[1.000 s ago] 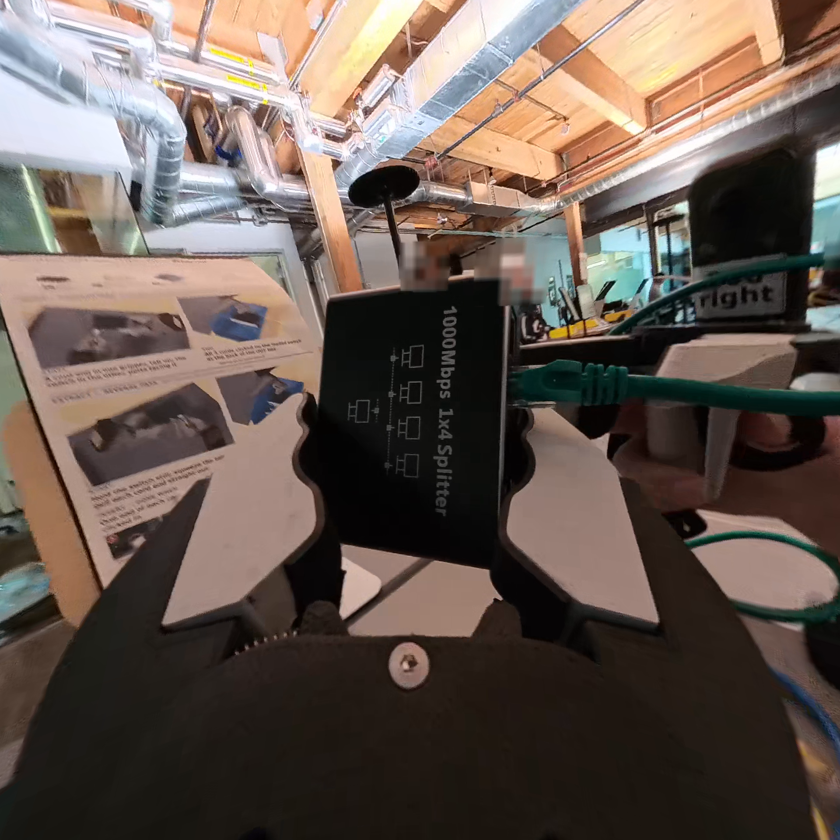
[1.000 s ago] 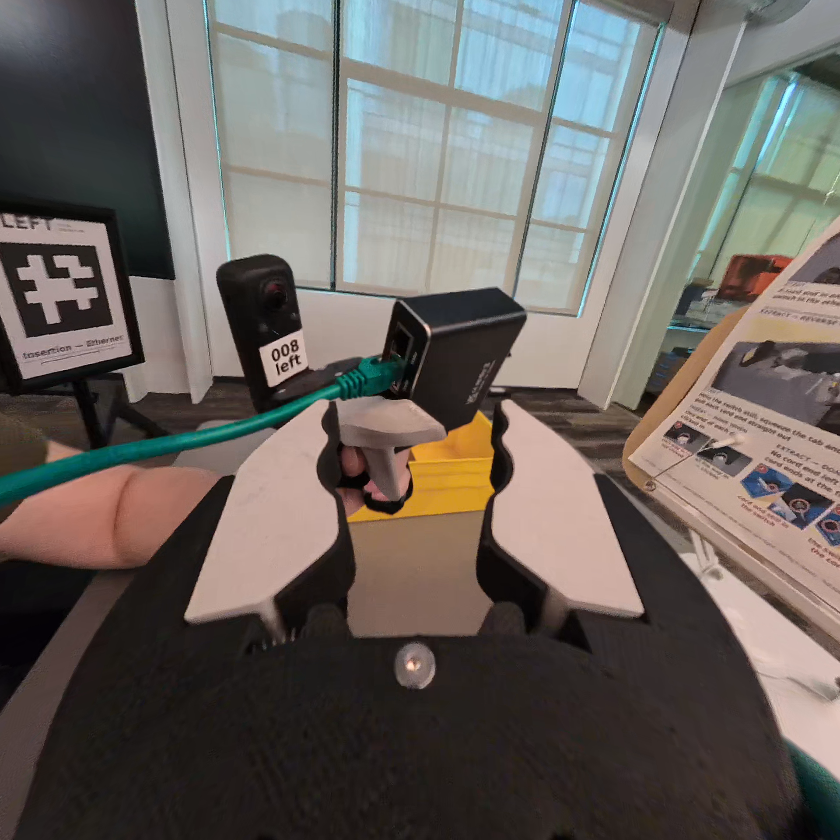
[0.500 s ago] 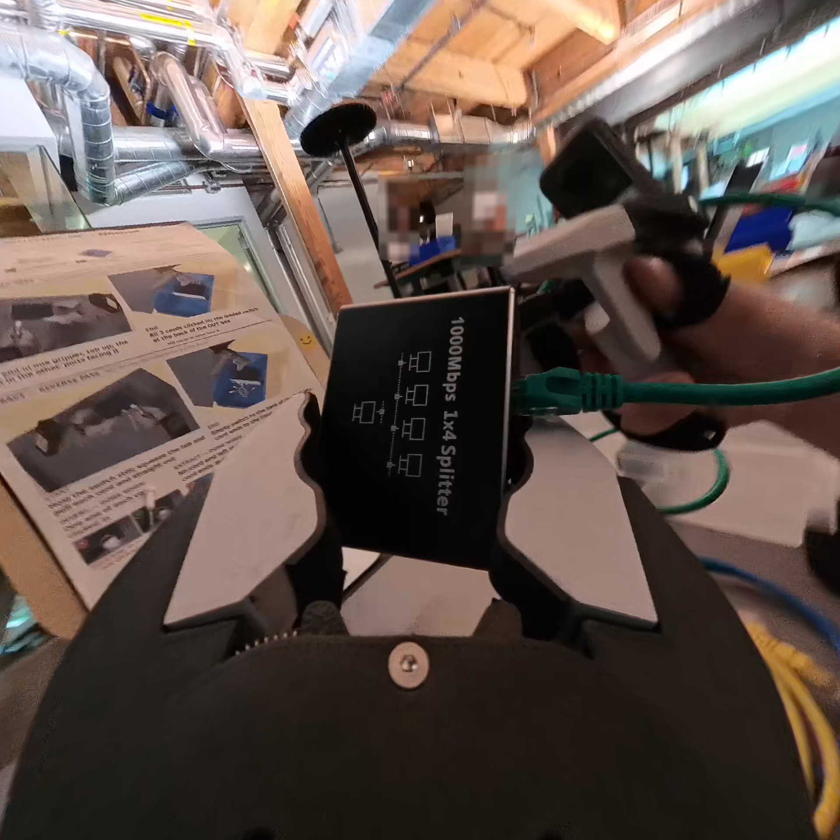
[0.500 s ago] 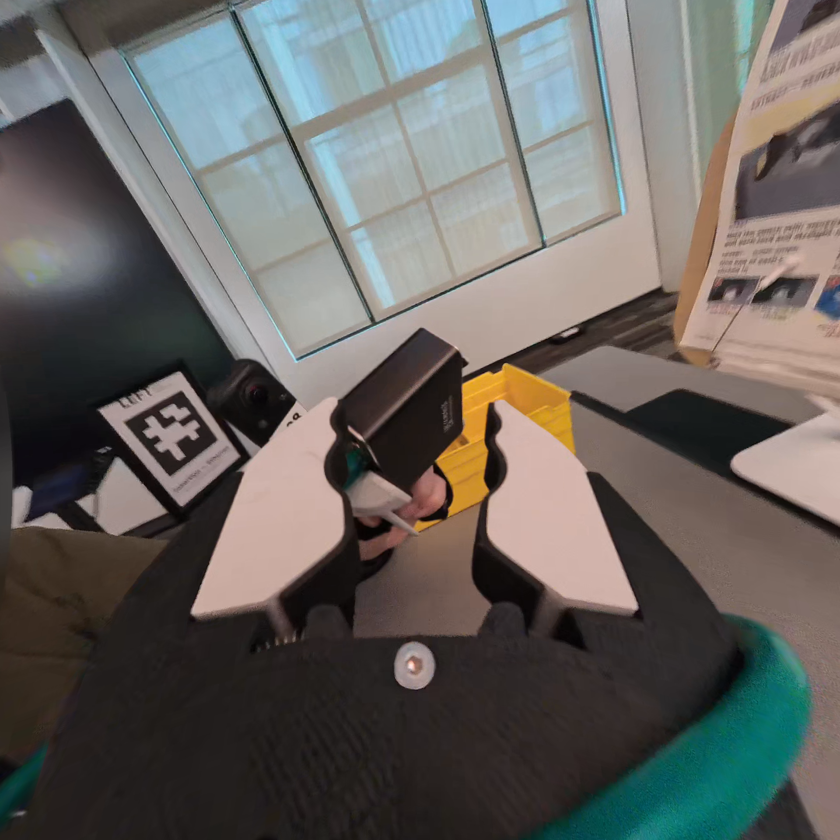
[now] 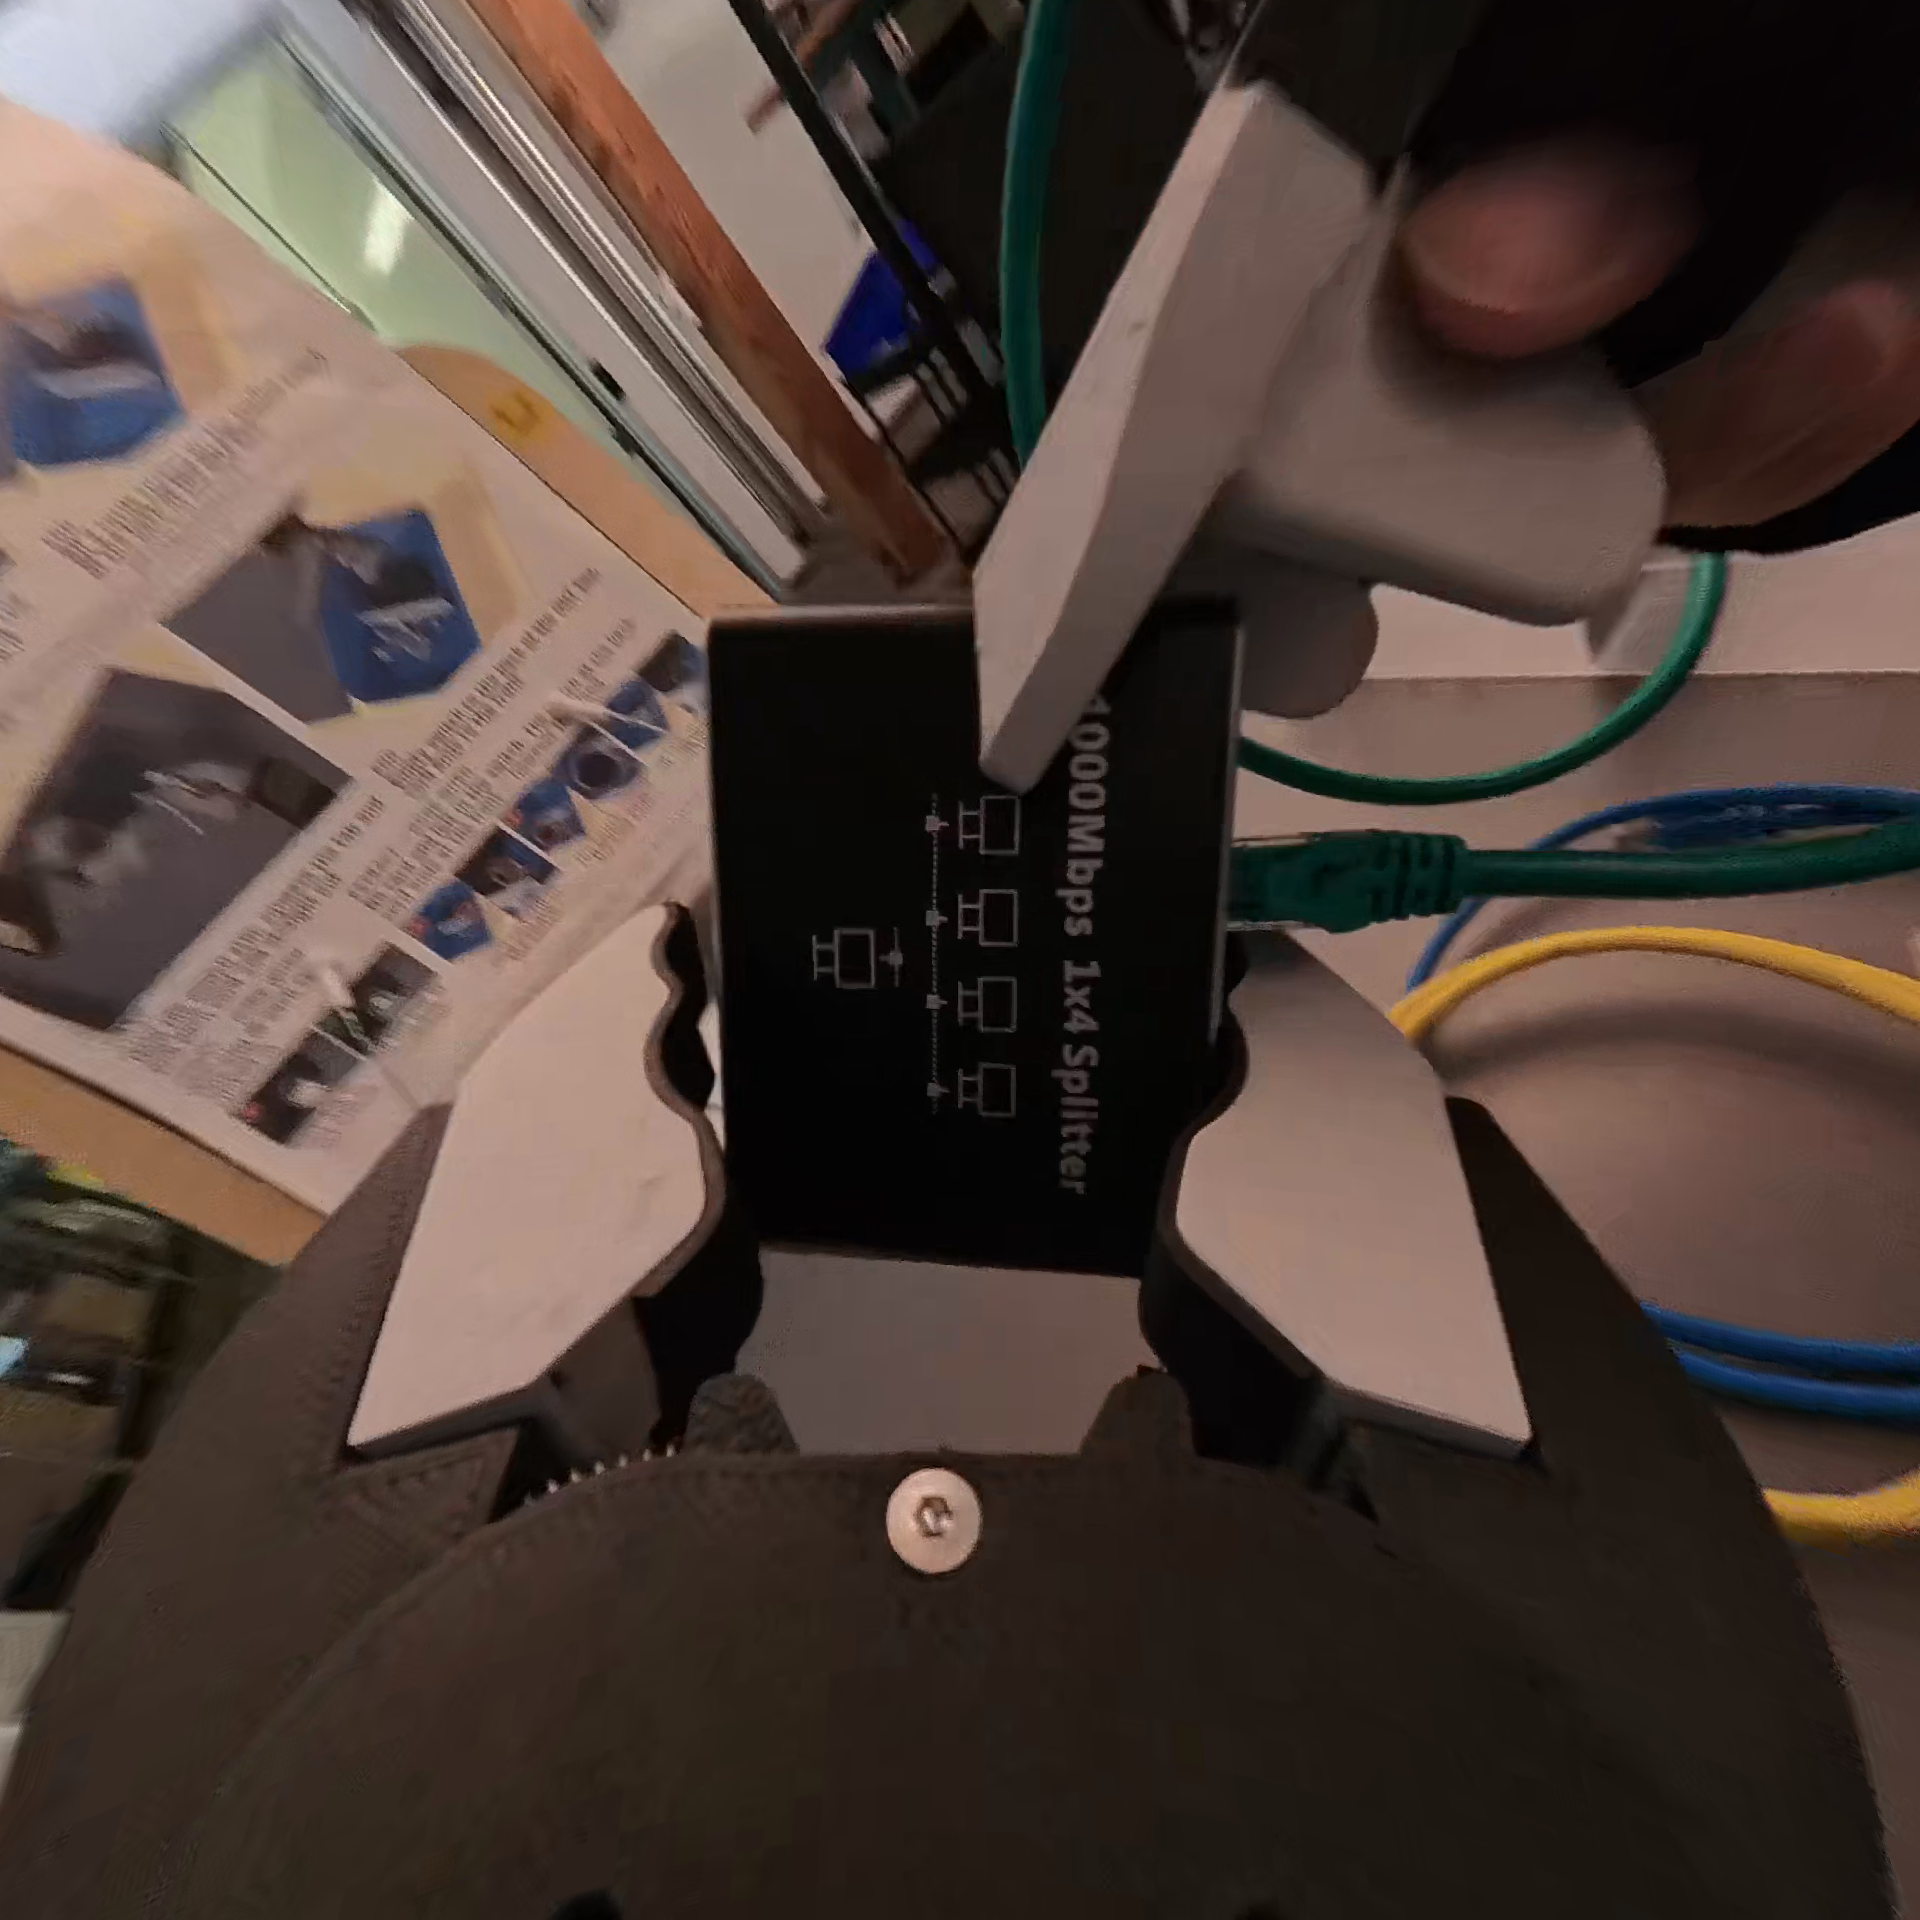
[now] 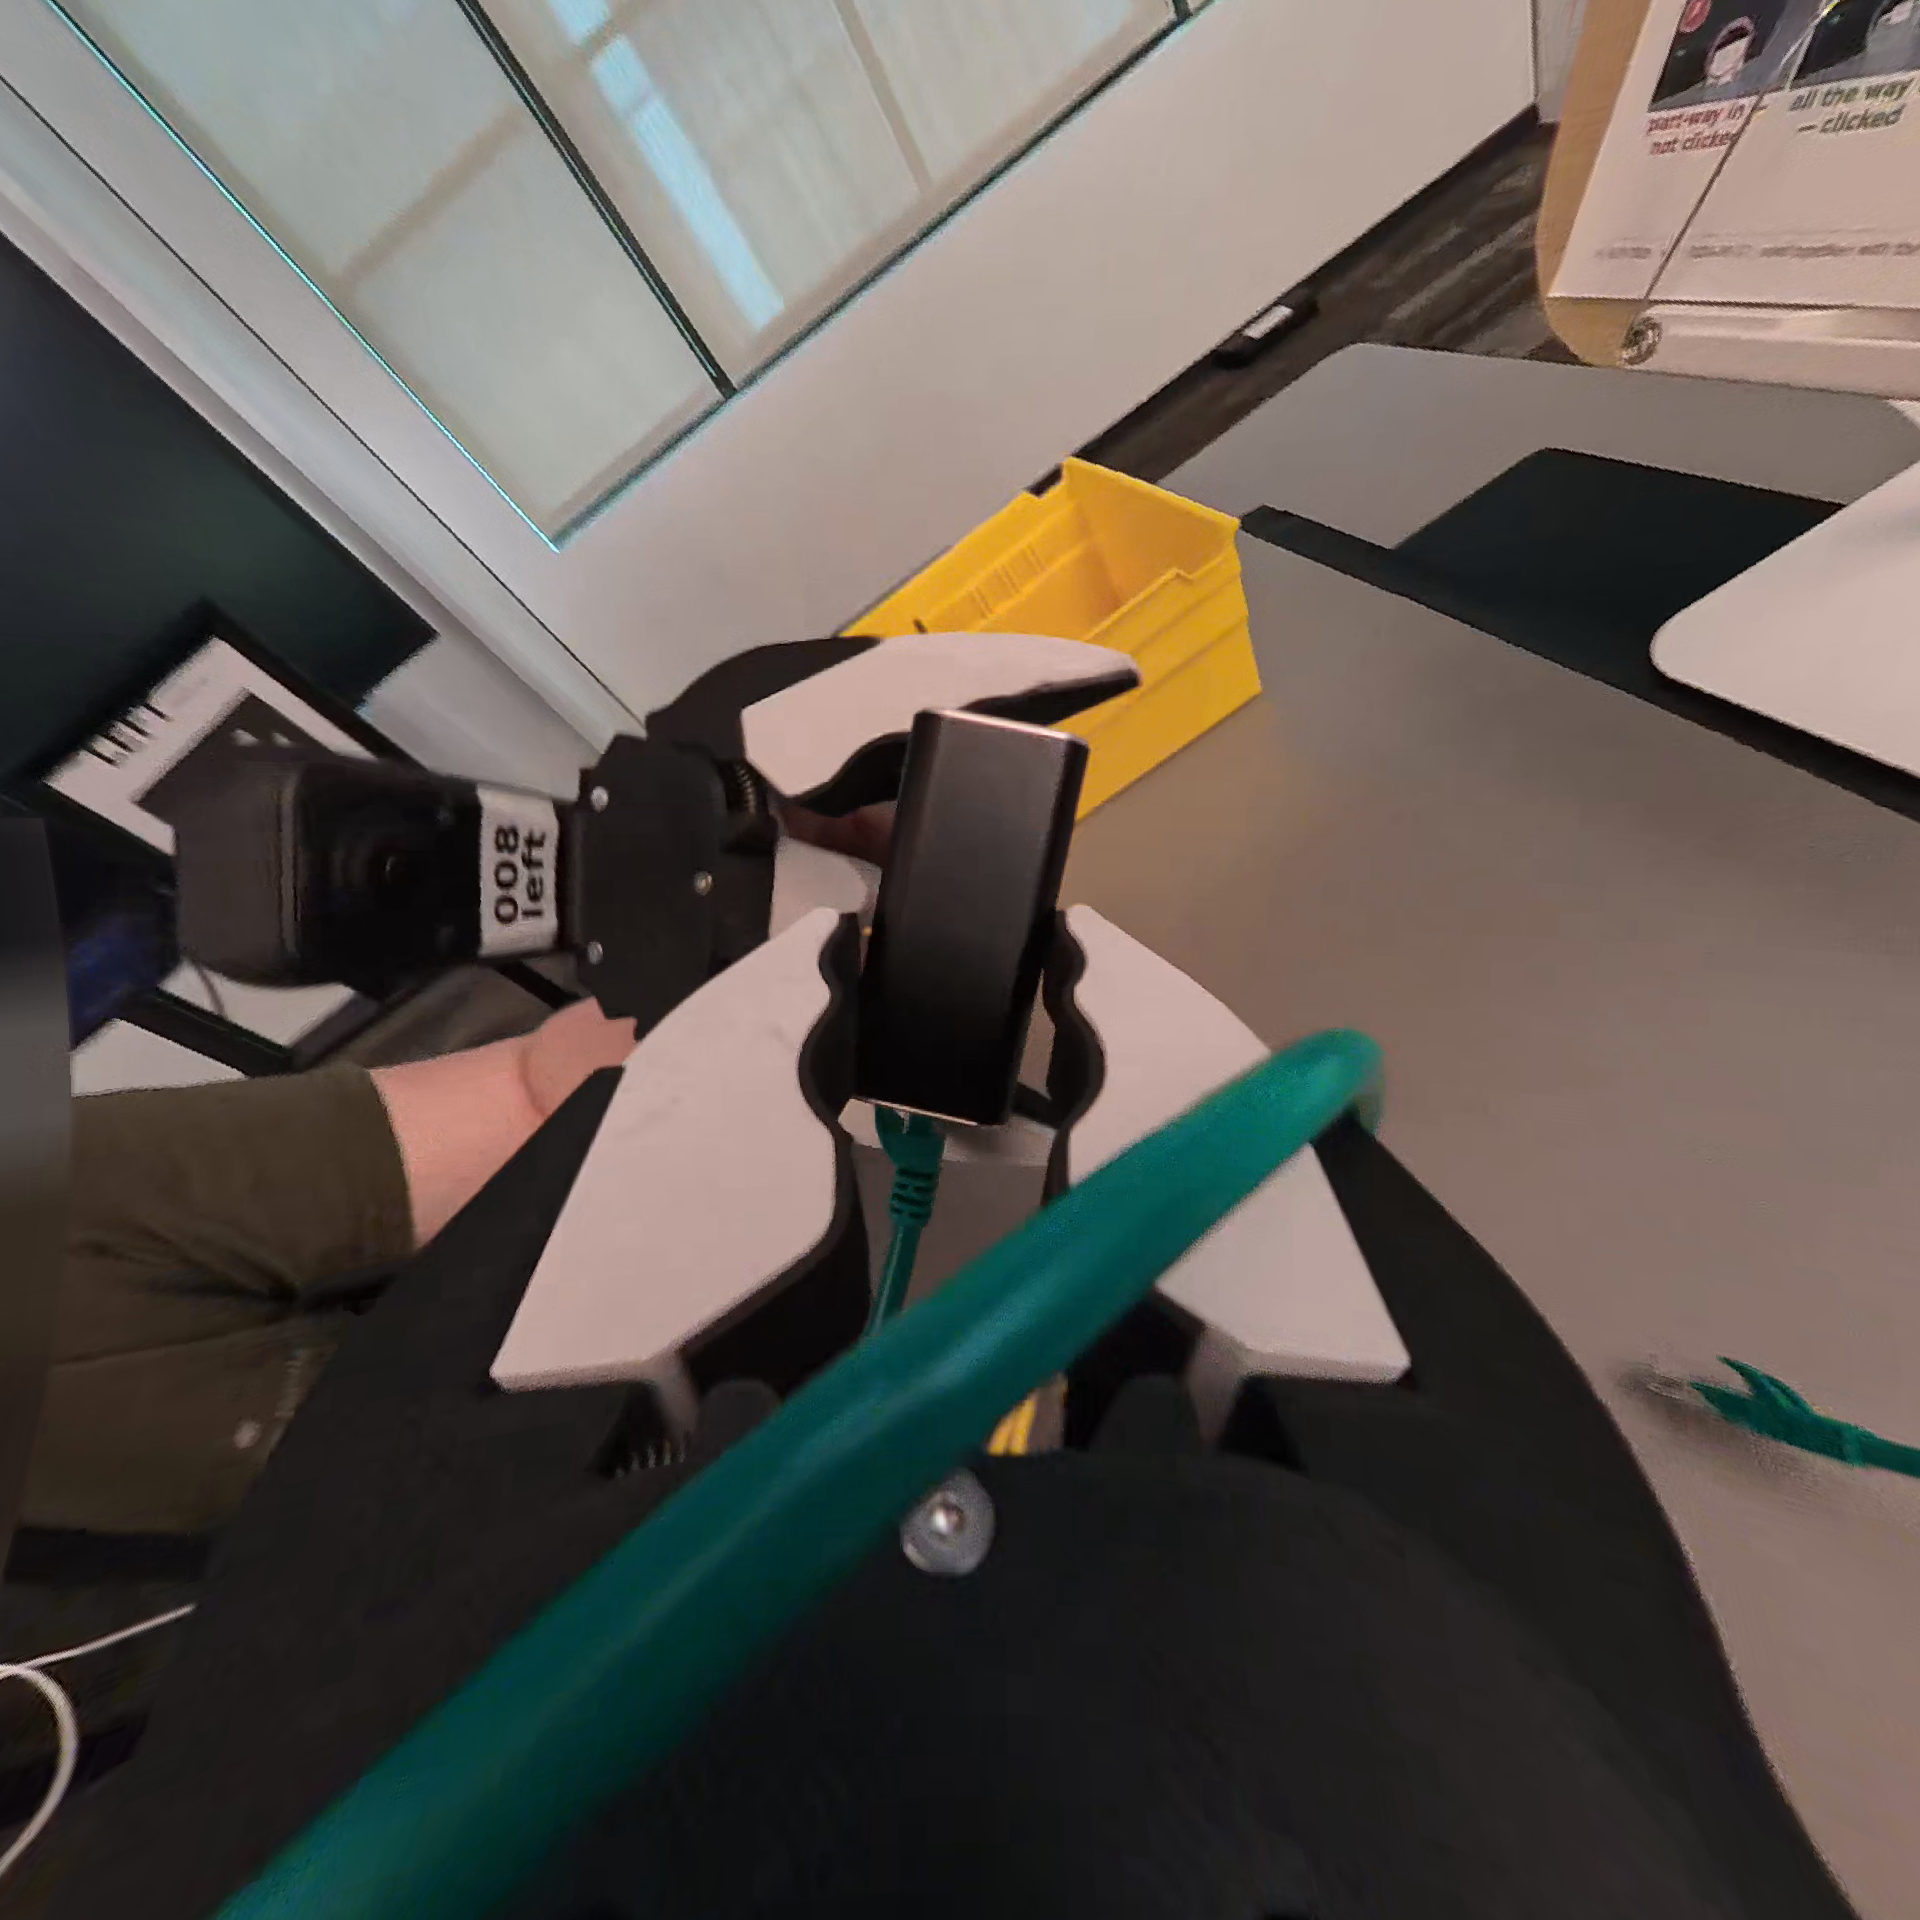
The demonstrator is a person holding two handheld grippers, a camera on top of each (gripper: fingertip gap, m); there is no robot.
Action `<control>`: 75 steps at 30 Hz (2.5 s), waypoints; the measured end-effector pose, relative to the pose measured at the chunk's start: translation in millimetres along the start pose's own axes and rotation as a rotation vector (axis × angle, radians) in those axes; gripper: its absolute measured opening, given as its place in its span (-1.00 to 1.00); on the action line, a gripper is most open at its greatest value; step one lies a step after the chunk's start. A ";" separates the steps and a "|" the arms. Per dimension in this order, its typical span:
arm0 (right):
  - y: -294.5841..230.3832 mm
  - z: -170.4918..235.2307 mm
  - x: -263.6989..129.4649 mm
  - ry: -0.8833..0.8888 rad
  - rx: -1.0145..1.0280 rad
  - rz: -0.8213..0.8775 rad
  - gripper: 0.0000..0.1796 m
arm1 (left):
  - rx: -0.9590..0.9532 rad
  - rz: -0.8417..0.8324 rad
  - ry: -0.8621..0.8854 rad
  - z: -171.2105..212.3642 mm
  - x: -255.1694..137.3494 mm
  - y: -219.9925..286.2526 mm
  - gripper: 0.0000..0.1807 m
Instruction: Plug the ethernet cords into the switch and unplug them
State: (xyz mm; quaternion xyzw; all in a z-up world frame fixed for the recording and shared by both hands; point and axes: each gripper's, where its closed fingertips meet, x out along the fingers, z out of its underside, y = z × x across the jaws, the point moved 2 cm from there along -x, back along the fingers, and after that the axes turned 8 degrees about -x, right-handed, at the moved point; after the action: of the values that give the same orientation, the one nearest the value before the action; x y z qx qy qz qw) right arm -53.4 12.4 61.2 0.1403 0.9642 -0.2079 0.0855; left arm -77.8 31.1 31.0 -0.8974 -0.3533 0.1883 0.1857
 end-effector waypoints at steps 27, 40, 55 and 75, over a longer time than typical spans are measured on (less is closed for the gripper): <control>-39.2 24.1 -8.9 -0.241 -0.197 -0.187 -0.65 | -0.599 1.164 -0.025 -3.8 -50.6 67.1 -0.60; -5.9 -15.3 -37.2 0.098 -0.119 -0.164 -0.58 | -0.889 1.045 0.247 -32.8 -48.5 14.8 -0.60; 37.9 15.9 -0.1 0.006 -0.330 0.047 -0.76 | -1.313 1.037 0.508 -45.9 -70.3 -52.3 -0.60; -78.5 -1.8 15.5 0.272 -1.116 0.018 -0.73 | -1.399 0.805 0.592 -22.2 -88.8 -114.1 -0.60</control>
State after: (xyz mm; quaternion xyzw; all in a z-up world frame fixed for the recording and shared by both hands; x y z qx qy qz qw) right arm -92.3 -51.8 89.0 0.1075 0.9291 0.3531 0.0233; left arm -192.2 41.9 121.6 -0.8747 0.0200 -0.2631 -0.4065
